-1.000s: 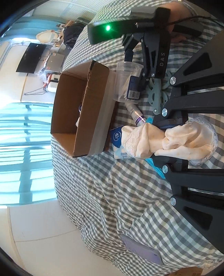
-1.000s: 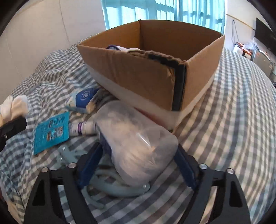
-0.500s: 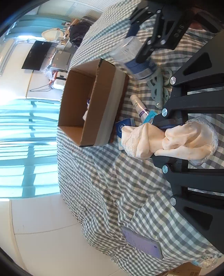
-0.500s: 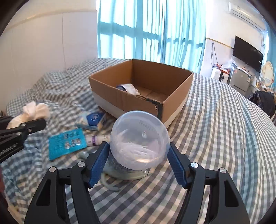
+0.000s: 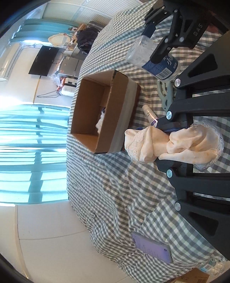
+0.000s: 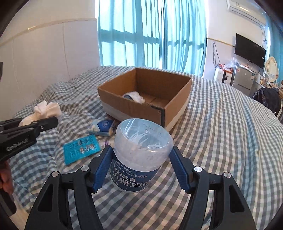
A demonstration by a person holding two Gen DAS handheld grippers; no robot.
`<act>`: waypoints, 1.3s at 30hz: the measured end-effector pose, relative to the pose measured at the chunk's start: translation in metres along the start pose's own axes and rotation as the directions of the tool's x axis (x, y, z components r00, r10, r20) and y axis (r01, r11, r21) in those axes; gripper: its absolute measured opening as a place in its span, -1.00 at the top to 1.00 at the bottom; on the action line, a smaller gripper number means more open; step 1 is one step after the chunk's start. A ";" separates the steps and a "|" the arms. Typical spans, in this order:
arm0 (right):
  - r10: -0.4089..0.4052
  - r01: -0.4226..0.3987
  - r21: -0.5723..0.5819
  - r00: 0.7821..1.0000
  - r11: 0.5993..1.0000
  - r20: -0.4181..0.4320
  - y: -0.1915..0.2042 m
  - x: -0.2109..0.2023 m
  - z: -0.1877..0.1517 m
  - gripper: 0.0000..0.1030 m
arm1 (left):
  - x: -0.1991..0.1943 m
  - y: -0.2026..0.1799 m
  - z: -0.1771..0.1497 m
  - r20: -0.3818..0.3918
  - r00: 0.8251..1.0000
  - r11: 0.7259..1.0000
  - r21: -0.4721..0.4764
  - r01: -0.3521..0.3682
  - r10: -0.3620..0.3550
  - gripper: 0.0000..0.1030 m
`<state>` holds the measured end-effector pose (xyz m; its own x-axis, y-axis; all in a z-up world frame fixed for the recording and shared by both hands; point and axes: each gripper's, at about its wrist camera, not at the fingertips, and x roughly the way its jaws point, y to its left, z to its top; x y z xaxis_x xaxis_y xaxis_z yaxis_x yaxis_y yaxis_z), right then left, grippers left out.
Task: Organize objects
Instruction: 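Grasp the clear cotton-swab jar with the right gripper and lift it, then drop the cloth into the box with the left gripper while the right drops the jar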
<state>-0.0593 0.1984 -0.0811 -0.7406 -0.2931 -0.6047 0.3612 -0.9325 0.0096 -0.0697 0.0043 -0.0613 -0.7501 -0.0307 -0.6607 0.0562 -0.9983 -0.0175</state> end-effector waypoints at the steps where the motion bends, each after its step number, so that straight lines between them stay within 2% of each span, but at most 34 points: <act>1: -0.003 0.003 -0.003 1.000 1.000 0.010 0.001 -0.005 0.004 -0.29 | -0.001 0.000 0.003 0.004 1.000 1.000 -0.002 0.005 -0.005 0.60; 6: -0.006 0.006 -0.014 0.999 1.000 0.050 -0.002 -0.023 0.025 -0.29 | -0.007 -0.008 0.023 0.044 0.999 0.999 0.032 0.008 -0.009 0.60; 14: -0.036 0.044 -0.058 0.991 0.997 0.132 0.001 -0.047 0.075 -0.29 | -0.012 -0.027 0.070 0.105 0.992 0.993 0.099 0.064 -0.074 0.60; 23: -0.059 0.079 -0.099 0.980 0.992 0.191 0.007 -0.040 0.137 -0.29 | 0.007 -0.046 0.123 0.138 0.981 0.981 0.156 0.117 -0.139 0.60; 29: -0.064 0.083 -0.108 0.984 0.991 0.169 0.000 -0.004 0.164 -0.28 | 0.039 -0.054 0.150 0.135 0.977 0.971 0.195 0.138 -0.166 0.60; 35: -0.062 0.072 -0.090 0.991 0.993 0.115 -0.022 0.056 0.173 -0.28 | 0.097 -0.048 0.167 0.088 0.979 0.971 0.170 0.167 -0.184 0.60; 39: -0.062 0.066 -0.046 0.995 0.997 0.075 -0.042 0.105 0.176 -0.29 | 0.143 -0.046 0.164 0.041 0.986 0.975 0.163 0.152 -0.161 0.60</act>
<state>-0.2514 0.1698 -0.0049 -0.8021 -0.2495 -0.5425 0.3372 -0.9391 -0.0666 -0.2876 0.0373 -0.0322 -0.7759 0.1284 -0.6177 -0.1670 -0.9860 0.0048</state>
